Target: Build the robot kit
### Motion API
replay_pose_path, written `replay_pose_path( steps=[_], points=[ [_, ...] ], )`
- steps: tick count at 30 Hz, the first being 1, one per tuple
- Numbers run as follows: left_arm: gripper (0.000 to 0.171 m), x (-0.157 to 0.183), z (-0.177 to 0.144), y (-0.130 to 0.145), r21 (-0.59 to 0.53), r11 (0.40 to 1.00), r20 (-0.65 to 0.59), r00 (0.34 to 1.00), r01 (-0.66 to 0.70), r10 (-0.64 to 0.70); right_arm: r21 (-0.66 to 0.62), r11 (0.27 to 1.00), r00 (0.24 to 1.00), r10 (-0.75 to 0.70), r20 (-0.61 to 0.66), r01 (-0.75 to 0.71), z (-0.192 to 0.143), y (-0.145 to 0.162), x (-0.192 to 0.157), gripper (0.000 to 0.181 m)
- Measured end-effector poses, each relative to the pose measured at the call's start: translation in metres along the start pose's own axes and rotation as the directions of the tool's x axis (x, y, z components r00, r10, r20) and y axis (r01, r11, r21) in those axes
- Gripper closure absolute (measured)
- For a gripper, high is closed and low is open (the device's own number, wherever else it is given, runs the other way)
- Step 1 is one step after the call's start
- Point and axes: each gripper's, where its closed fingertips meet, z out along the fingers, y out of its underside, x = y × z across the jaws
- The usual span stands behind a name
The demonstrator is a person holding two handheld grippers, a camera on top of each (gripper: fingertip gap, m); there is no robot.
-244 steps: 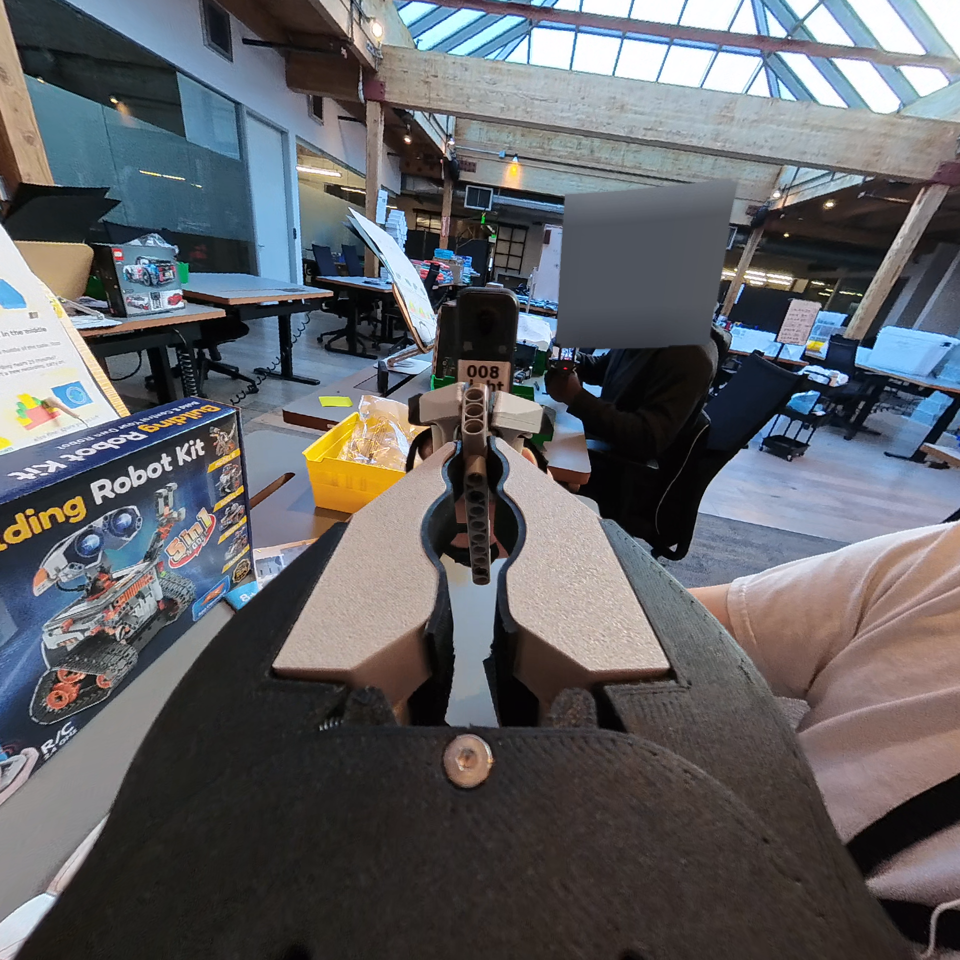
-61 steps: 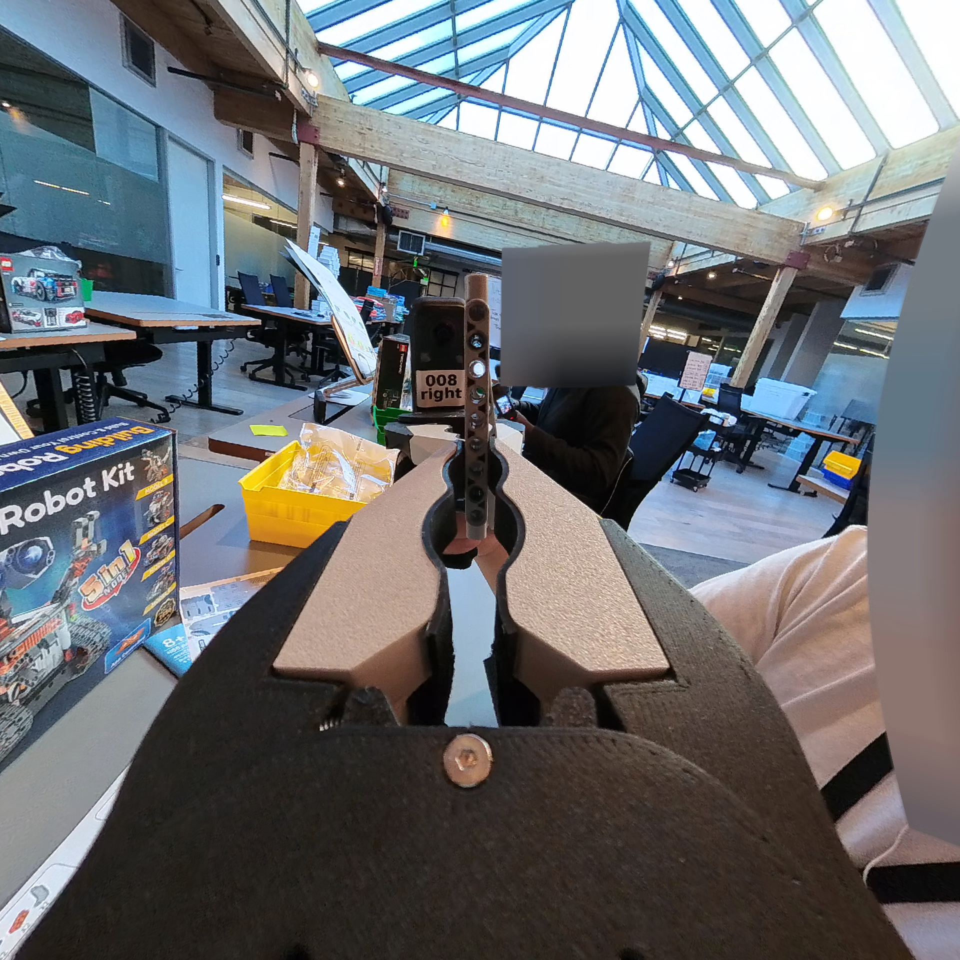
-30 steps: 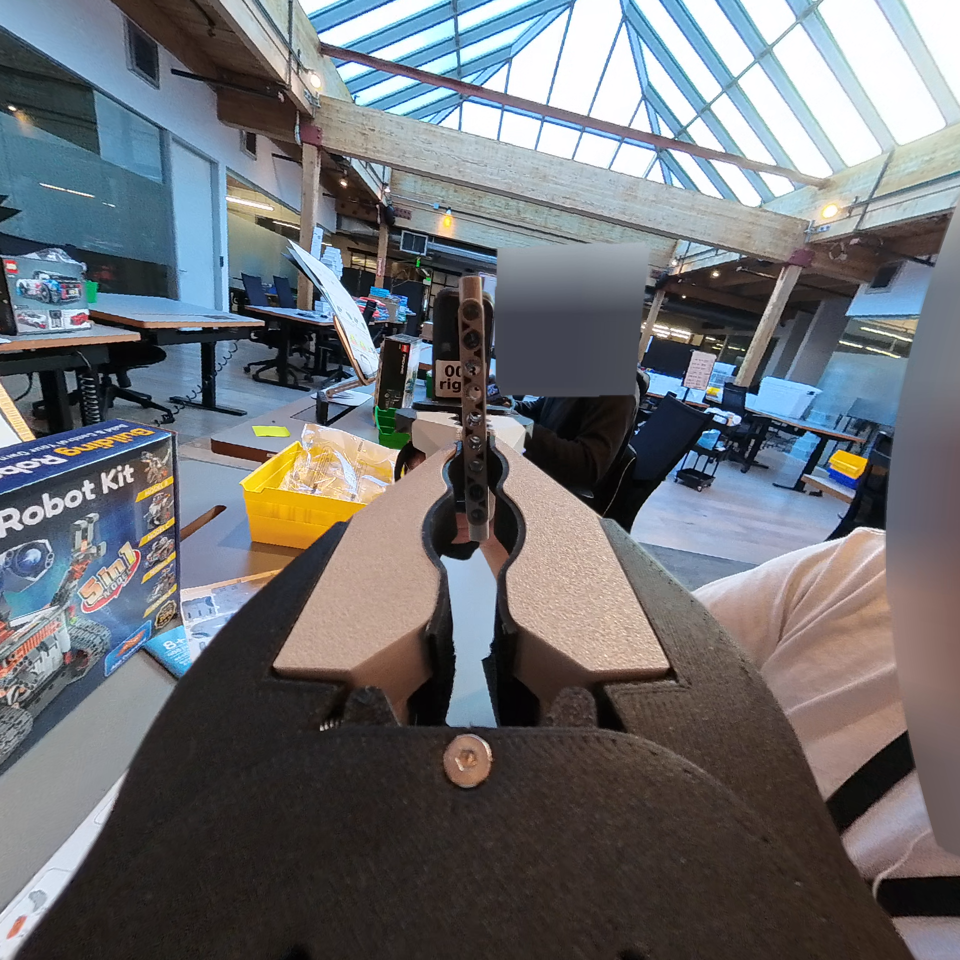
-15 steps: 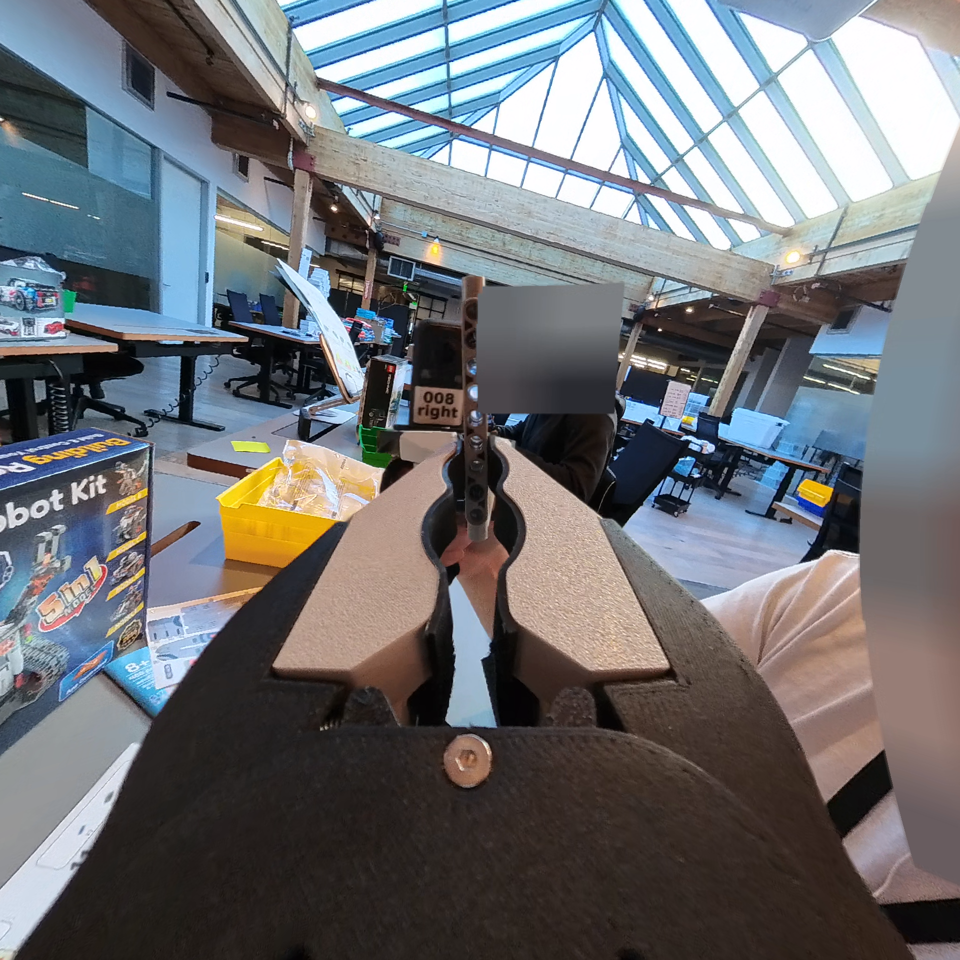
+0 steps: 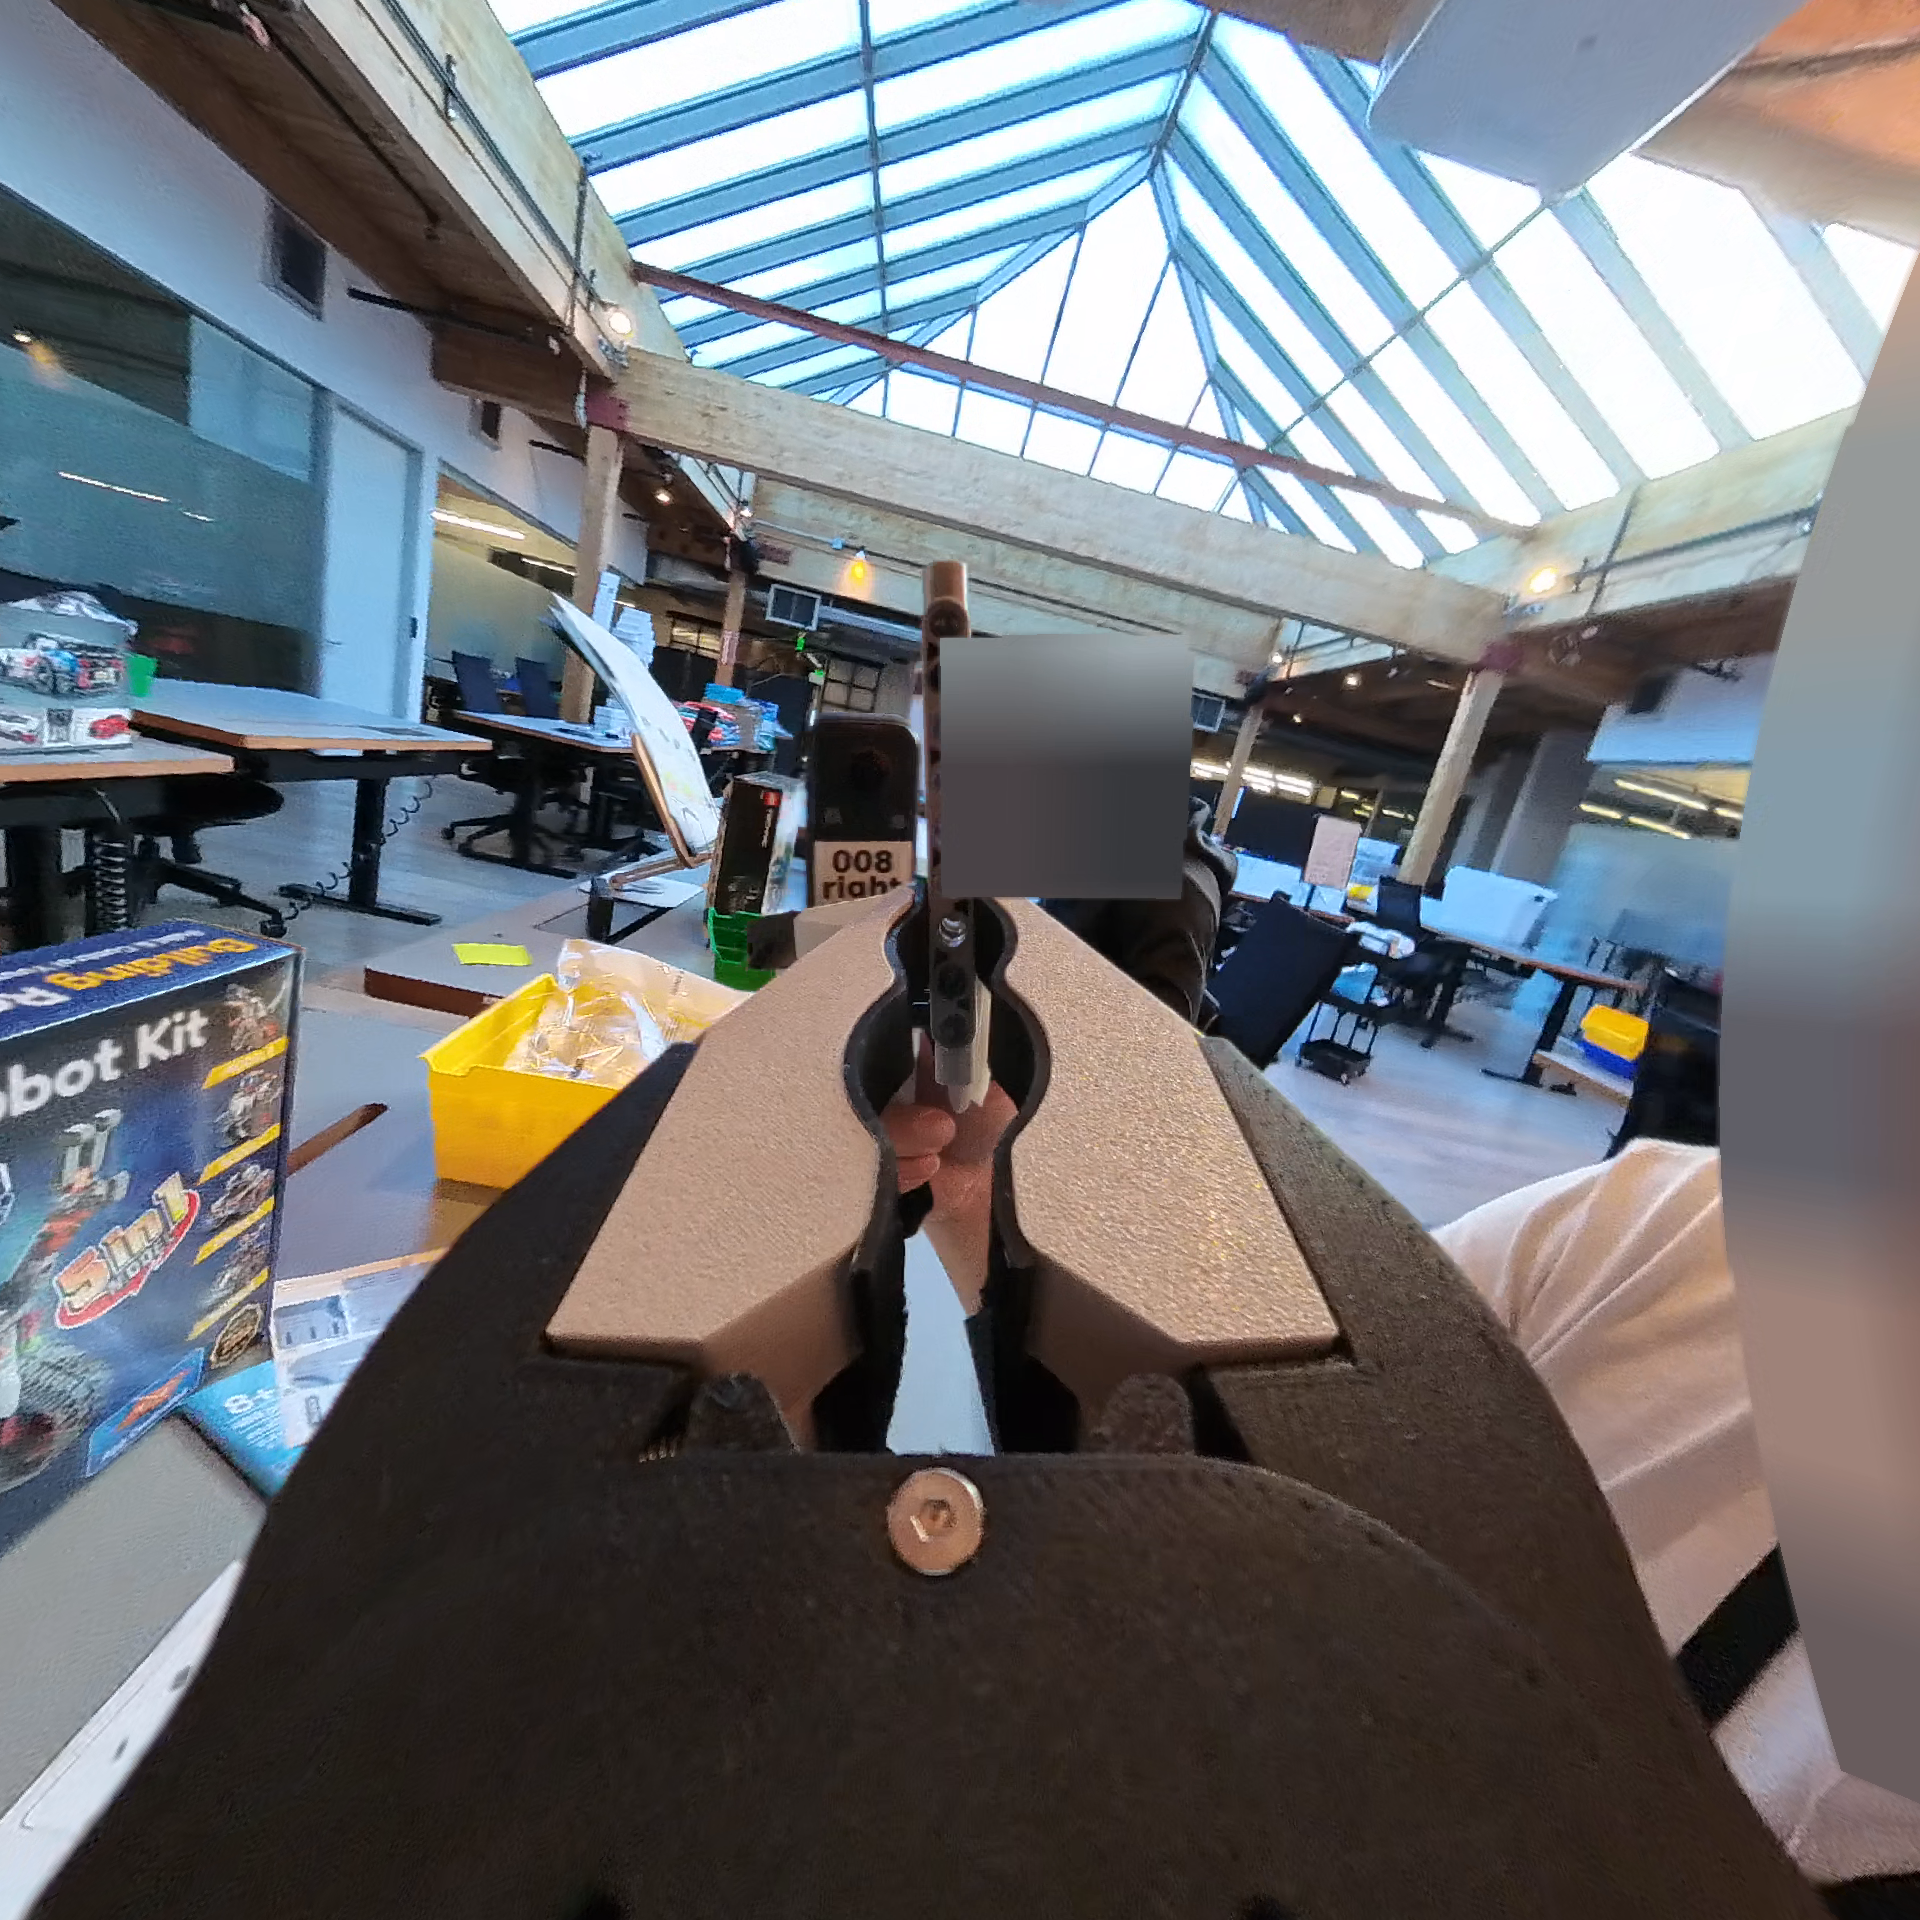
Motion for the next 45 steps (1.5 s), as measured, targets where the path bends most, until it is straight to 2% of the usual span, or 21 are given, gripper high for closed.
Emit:
replay_pose_path(
  steps=[1, 5, 11, 13, 17, 20, 22, 24, 29, 34, 36, 37, 39, 42, 45],
  points=[
    [0.167, -0.003, 0.000, 0.000, 0.006, 1.000, 0.011, 1.000, 0.005, -0.005, -0.008, 1.000, 0.999, -0.020, -0.033, 0.020, 0.000, 0.000, 0.003, 0.175],
    [0.167, -0.006, 0.001, 0.002, 0.002, 1.000, 0.026, 1.000, 0.016, -0.016, -0.039, 0.999, 0.997, -0.035, -0.068, 0.032, -0.003, 0.001, 0.005, 0.174],
    [0.167, -0.012, 0.008, 0.021, -0.124, 0.992, 0.099, 0.995, -0.018, 0.030, 0.038, 0.998, 0.995, 0.048, -0.085, -0.045, -0.008, -0.008, 0.014, 0.152],
    [0.167, -0.011, 0.012, 0.032, -0.181, 0.983, 0.098, 0.995, 0.009, 0.009, 0.059, 0.995, 0.994, 0.085, -0.071, -0.081, -0.008, -0.009, 0.016, 0.154],
    [0.167, -0.021, 0.016, 0.046, -0.221, 0.971, 0.122, 0.991, 0.087, -0.062, 0.032, 0.993, 0.989, 0.118, -0.090, -0.116, -0.010, -0.003, 0.022, 0.174],
    [0.165, -0.023, 0.017, 0.048, -0.214, 0.971, 0.107, 0.991, 0.107, -0.086, 0.036, 0.989, 0.982, 0.149, -0.113, -0.145, -0.014, -0.005, 0.024, 0.175],
    [0.151, -0.022, 0.016, 0.051, -0.226, 0.965, 0.083, 0.990, 0.133, -0.117, 0.046, 0.983, 0.976, 0.181, -0.121, -0.177, -0.018, -0.008, 0.025, 0.175],
    [0.149, -0.025, 0.015, 0.053, -0.233, 0.961, 0.087, 0.987, 0.149, -0.132, 0.052, 0.982, 0.973, 0.189, -0.130, -0.184, -0.021, -0.010, 0.026, 0.175],
    [0.158, -0.032, 0.018, 0.058, -0.235, 0.964, 0.109, 0.989, 0.122, -0.099, 0.026, 0.986, 0.966, 0.168, -0.195, -0.166, -0.023, -0.008, 0.031, 0.175],
    [0.157, -0.034, 0.020, 0.059, -0.248, 0.968, 0.113, 0.994, 0.042, -0.014, 0.013, 0.980, 0.957, 0.198, -0.214, -0.200, -0.023, -0.004, 0.034, 0.175],
    [0.151, -0.039, 0.019, 0.054, -0.225, 0.974, 0.144, 0.988, -0.017, 0.051, -0.012, 0.978, 0.954, 0.203, -0.220, -0.211, -0.021, 0.002, 0.036, 0.175],
    [0.162, -0.035, 0.020, 0.056, -0.242, 0.969, 0.122, 0.989, -0.047, 0.078, -0.006, 0.977, 0.955, 0.206, -0.212, -0.212, -0.019, 0.002, 0.035, 0.175],
    [0.164, -0.027, 0.020, 0.064, -0.299, 0.954, 0.080, 0.995, -0.035, 0.062, -0.012, 0.971, 0.958, 0.233, -0.166, -0.238, -0.016, 0.003, 0.029, 0.175],
    [0.166, -0.028, 0.019, 0.068, -0.317, 0.948, 0.086, 0.996, 0.010, 0.019, -0.016, 0.975, 0.962, 0.214, -0.169, -0.220, -0.014, 0.003, 0.029, 0.175],
    [0.166, -0.024, 0.020, 0.065, -0.305, 0.951, 0.073, 0.997, 0.053, -0.032, -0.018, 0.992, 0.984, 0.123, -0.131, -0.126, -0.012, -0.001, 0.022, 0.174]
  ],
)
